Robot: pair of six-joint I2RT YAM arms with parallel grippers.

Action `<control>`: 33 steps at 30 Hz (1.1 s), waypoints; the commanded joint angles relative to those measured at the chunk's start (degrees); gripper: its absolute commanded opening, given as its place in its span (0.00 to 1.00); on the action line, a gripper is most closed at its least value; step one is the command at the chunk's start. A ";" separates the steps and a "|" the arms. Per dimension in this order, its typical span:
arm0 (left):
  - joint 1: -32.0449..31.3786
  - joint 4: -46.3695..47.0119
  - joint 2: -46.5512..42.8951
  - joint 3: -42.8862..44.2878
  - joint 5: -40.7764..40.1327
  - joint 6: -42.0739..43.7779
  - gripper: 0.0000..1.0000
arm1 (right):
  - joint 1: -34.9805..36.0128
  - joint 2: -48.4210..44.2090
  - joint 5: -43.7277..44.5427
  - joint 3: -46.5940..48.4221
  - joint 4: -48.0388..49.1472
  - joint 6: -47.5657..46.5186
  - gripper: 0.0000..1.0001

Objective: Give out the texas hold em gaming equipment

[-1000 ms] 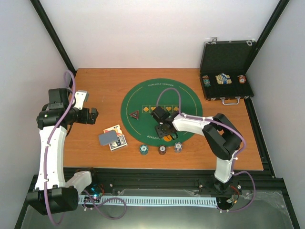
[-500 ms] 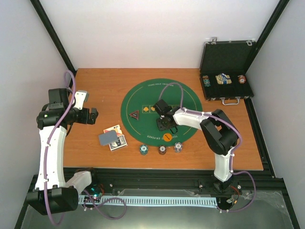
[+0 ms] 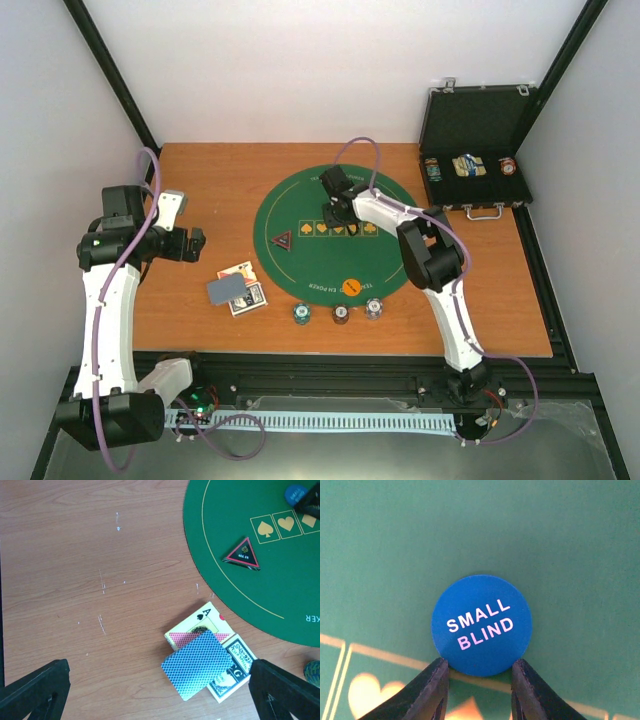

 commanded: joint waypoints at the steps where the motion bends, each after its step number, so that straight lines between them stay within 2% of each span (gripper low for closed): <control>1: 0.56 -1.23 0.20 1.63 -0.40 1.88 1.00 | -2.44 8.35 1.00 8.36 -4.53 -0.26 0.35; 7: 0.52 -0.56 0.16 1.74 0.01 2.76 1.00 | -3.38 18.53 1.78 27.41 -11.58 -0.99 0.35; 9: 0.51 -0.57 0.09 1.86 0.65 2.67 1.00 | -4.02 20.30 1.25 31.15 -12.49 -0.72 0.35; 14: 0.53 -0.61 0.12 2.35 3.12 2.30 1.00 | -5.17 20.62 0.10 32.27 -12.01 -0.74 0.38; 19: 0.56 -0.50 0.52 1.60 2.58 2.47 1.00 | -4.85 17.21 0.09 31.98 -12.57 -2.26 0.49; 22: 0.52 -0.37 0.44 1.02 3.03 2.51 1.00 | -4.21 10.57 0.84 26.80 -12.10 -2.46 0.60; 24: 0.54 -0.51 0.49 1.28 3.64 2.20 1.00 | -3.41 4.72 1.63 19.58 -10.99 -2.86 0.67; 29: 0.51 -1.15 0.24 2.01 4.94 1.74 1.00 | -0.37 -10.76 2.47 -0.92 -7.63 -2.54 0.74; 33: 0.53 -2.26 0.22 2.35 6.74 2.25 1.00 | 2.87 -22.10 1.64 -17.95 -3.66 -0.48 0.75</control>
